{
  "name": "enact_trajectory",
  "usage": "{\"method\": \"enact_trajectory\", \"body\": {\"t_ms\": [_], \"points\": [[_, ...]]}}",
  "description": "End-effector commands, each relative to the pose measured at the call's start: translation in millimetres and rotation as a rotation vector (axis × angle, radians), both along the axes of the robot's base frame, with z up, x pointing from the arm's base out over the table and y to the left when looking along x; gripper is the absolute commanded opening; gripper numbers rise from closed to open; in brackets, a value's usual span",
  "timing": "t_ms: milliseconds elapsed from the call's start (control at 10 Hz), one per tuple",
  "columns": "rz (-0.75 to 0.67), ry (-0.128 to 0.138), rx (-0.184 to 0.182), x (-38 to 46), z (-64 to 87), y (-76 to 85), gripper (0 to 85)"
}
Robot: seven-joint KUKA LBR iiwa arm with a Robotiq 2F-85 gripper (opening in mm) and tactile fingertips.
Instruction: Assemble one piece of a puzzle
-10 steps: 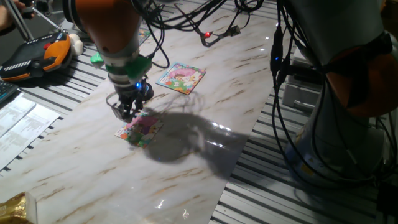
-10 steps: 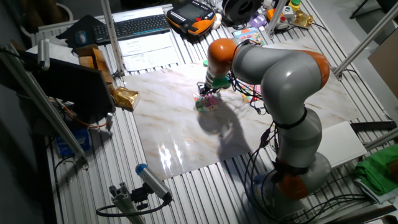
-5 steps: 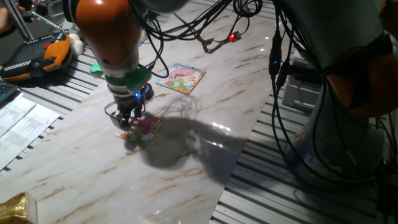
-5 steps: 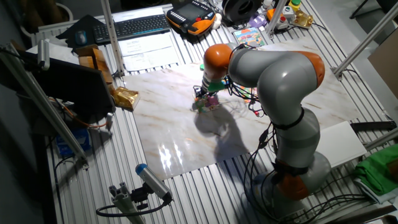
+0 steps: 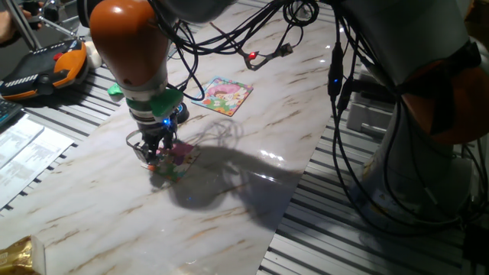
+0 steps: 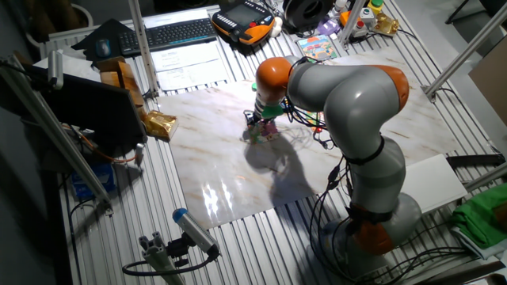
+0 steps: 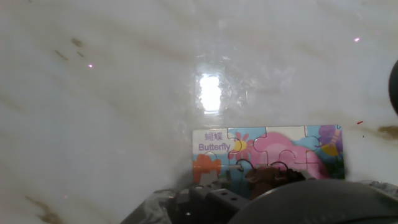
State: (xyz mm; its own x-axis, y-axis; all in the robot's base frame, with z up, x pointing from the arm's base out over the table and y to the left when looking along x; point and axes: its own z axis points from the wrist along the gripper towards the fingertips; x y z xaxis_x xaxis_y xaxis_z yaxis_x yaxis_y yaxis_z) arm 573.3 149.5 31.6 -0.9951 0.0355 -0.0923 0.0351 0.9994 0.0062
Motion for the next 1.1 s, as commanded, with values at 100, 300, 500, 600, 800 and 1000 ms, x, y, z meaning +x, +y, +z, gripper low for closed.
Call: {"method": "enact_trajectory", "body": {"t_ms": [100, 300, 500, 600, 800, 1000], "points": [[0.002, 0.002, 0.003, -0.9, -4.3, 0.6, 56.0], [0.001, 0.011, 0.003, -2.5, -5.2, 2.2, 56.0], [-0.001, 0.016, 0.005, -2.4, -5.8, 2.4, 56.3], [-0.002, 0.017, 0.005, -2.4, -6.0, 2.4, 57.3], [-0.001, 0.017, 0.005, -2.3, -6.6, 1.9, 57.3], [-0.001, 0.017, 0.003, -2.1, -7.1, 0.9, 57.0]]}}
